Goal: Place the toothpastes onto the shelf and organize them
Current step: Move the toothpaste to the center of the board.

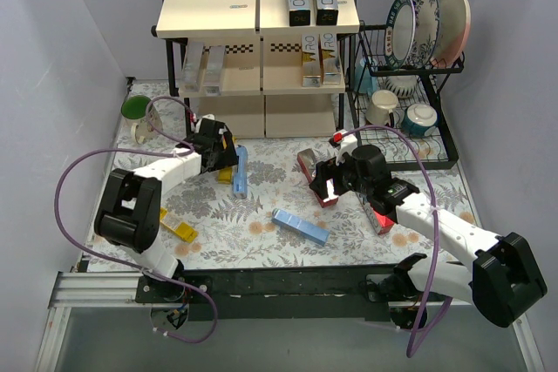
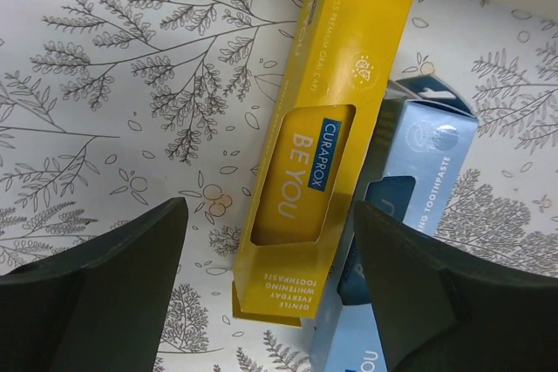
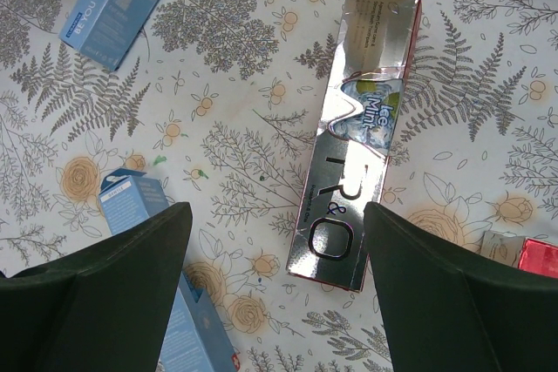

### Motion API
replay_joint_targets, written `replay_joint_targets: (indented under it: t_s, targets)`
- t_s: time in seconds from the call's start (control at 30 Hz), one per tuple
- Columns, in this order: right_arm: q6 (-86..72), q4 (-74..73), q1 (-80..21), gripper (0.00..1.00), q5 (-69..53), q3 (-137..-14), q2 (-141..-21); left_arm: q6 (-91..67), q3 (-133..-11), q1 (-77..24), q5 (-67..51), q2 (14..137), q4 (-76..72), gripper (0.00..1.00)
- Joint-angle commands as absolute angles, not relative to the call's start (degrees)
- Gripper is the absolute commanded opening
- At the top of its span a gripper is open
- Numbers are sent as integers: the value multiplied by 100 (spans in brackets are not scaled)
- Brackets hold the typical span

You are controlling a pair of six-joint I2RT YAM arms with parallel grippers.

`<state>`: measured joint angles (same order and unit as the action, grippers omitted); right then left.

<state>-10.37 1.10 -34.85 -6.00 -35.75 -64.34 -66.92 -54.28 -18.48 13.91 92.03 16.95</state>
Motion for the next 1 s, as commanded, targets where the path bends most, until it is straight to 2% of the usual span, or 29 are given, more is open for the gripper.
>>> replay_joint_targets:
  t_s: [0.0, 0.13, 0.23, 0.37, 0.47, 0.7, 0.8, 0.87, 0.9, 0.93, 0.97]
  targets:
    - [-1002, 343, -3472, 88, -615, -3524, -6302, -6083, -5730, -1811, 1048, 9439, 1933, 75]
    - [-958, 281, -3472, 88, -659, -3507, -6249, -5854, -5853, -1811, 756, 9694, 2196, 72]
    - [-967, 308, -3472, 88, -677, -3454, -6179, -5818, -5819, -1811, 703, 9782, 2372, 65]
    - [-984, 299, -3472, 88, -782, -3445, -6117, -6125, -5678, -1828, 519, 9730, 2645, 50]
    - [-1011, 281, -3472, 88, -852, -3402, -6030, -6676, -5424, -1933, 291, 9440, 2768, 47]
    - [-1037, 308, -3507, 87, -967, -3191, -5740, -8346, -5019, -3117, 439, 9079, 3032, 37]
    - [-976, 334, -3612, 87, -1037, -3129, -5678, -8953, -5027, -3505, 300, 9246, 2997, 38]
    - [-906, 404, -3744, 87, -1098, -3103, -5678, -9184, -5132, -3673, 229, 9395, 2918, 43]
    - [-879, 439, -3805, 87, -1099, -3068, -5686, -9272, -5176, -3830, 194, 9422, 2892, 47]
    - [-835, 474, -3954, 87, -1064, -3059, -5704, -9429, -5229, -3910, 167, 9448, 2839, 57]
    - [-818, 509, -4051, 87, -1020, -3050, -5722, -9474, -5290, -3981, 150, 9474, 2821, 61]
